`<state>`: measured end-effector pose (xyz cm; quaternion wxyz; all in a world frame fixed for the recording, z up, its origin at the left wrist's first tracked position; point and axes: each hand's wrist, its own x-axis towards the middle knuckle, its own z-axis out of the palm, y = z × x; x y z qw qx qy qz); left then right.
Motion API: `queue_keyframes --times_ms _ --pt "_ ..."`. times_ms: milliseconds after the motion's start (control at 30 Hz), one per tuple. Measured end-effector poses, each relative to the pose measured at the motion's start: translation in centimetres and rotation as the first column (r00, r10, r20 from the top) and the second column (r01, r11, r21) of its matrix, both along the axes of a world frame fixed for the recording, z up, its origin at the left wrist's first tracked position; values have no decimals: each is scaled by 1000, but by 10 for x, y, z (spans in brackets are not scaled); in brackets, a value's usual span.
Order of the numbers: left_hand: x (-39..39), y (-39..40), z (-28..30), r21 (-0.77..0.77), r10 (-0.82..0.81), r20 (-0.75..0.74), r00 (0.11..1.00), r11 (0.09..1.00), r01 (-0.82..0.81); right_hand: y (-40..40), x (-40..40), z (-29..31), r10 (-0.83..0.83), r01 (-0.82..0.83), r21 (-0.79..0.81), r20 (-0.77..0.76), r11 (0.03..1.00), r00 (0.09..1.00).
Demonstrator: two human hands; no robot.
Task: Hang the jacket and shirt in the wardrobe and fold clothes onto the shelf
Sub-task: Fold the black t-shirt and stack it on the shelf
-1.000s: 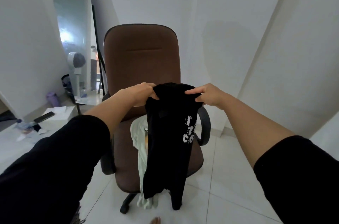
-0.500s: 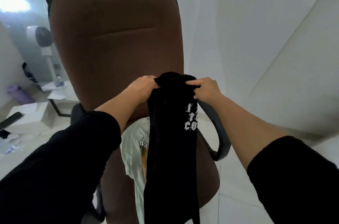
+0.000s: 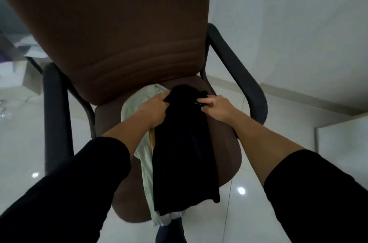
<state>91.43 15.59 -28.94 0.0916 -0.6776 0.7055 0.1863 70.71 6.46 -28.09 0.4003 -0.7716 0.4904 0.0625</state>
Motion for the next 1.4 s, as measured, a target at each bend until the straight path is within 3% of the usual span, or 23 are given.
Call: queue_keyframes --times_ms 100,200,300,367,433,533,700,867,1033,1133,1267,1400 --pt "-21 46 -44 204 -22 -2 1000 979 22 34 -24 -39 92 -79 142 -94 987 991" --pt "-43 88 -77 419 -117 13 993 902 100 69 -45 -67 197 -147 336 -118 930 973" --pt "-56 111 -90 532 -20 -96 995 844 68 88 -58 -80 235 -160 424 -129 891 963" --pt "-57 111 -86 403 56 -188 981 915 25 88 -59 -80 114 -80 322 -87 943 990" --pt "-50 97 -80 174 88 -211 974 983 -52 77 -52 -80 11 3 146 -91 989 996" --pt "-32 59 -74 -25 170 -149 974 984 -176 51 -32 -83 -22 21 -4 -120 1000 993" --pt "8 -18 -83 0 308 -119 944 951 -310 -3 3 -99 -58 47 -99 -112 994 992" --pt "32 -72 -118 122 270 -99 958 959 -257 -49 29 -118 -45 42 -17 -181 999 982" --pt "39 -89 -138 259 200 -170 965 954 -152 -70 36 -131 -25 45 118 -166 992 986" --pt "47 -94 -138 328 170 -178 969 939 -105 -78 38 -134 62 -34 100 -292 994 954" --pt "54 -105 -124 260 162 -119 980 957 -127 -86 48 -121 98 -121 -57 -309 991 946" --pt "60 -127 -90 -1 180 -27 983 984 -180 -97 61 -89 -89 27 -293 -202 956 975"
